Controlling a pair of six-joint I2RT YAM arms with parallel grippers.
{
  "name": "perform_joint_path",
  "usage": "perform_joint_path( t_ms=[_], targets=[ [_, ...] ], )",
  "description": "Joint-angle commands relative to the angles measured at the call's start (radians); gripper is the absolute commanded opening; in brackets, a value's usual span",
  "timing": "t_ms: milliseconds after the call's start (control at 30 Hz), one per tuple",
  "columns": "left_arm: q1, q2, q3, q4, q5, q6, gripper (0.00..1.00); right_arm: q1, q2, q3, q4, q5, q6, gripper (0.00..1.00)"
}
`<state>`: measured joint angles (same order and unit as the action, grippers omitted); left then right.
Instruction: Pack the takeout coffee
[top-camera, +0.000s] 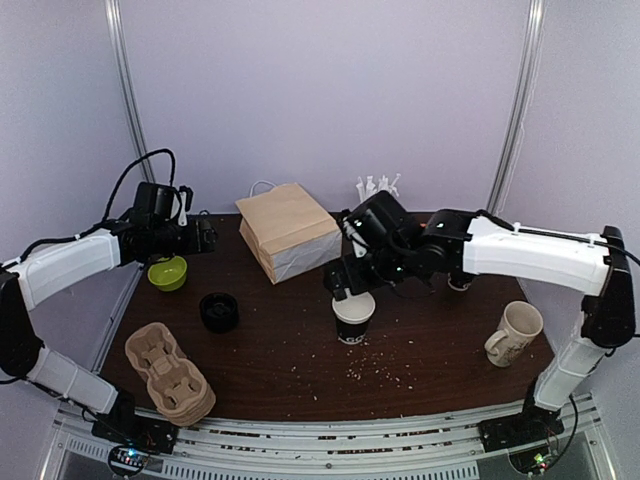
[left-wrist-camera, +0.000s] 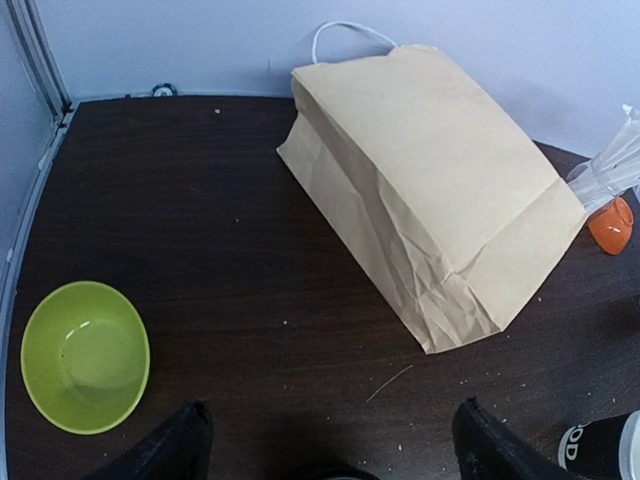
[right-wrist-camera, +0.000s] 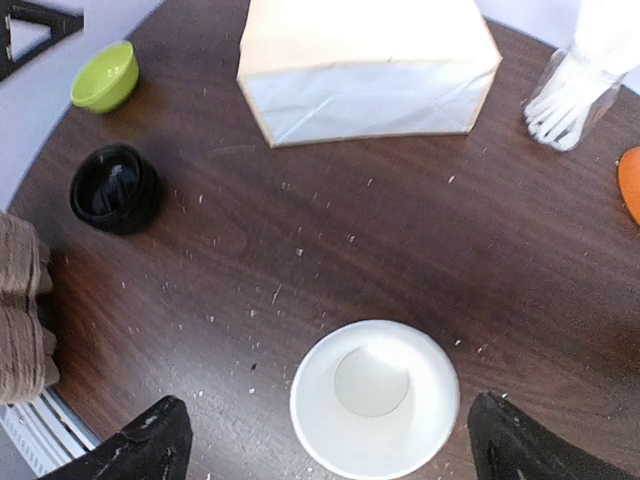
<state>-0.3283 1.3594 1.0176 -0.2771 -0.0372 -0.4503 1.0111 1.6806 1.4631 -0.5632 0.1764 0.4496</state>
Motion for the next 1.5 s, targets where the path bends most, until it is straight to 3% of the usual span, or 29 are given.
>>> perform_joint_path(
  t_ms=[0, 200, 467, 833, 1467],
  targets=[
    [0.046, -0.025, -0.056, -0.090, 0.010, -0.087, 0.84, -0.122, -0.127, -0.153, 0.207, -0.093, 0.032, 1.00],
    [0.110, -0.044, -0.108, -0.093, 0.148, -0.142, 0.79, -0.227, -0.167, -0.279, 0.326, -0.177, 0.041, 0.98],
    [0.113, -0.001, -0.121, -0.115, 0.178, -0.156, 0.68, -0.253, -0.176, -0.332, 0.374, -0.178, 0.027, 0.95],
    [0.111, 0.046, -0.147, -0.142, 0.236, -0.106, 0.38, -0.267, -0.169, -0.351, 0.394, -0.173, 0.031, 0.92],
    [0.046, 0.056, -0.168, -0.220, 0.186, -0.096, 0.36, -0.267, -0.167, -0.366, 0.391, -0.173, 0.024, 0.91]
  ],
)
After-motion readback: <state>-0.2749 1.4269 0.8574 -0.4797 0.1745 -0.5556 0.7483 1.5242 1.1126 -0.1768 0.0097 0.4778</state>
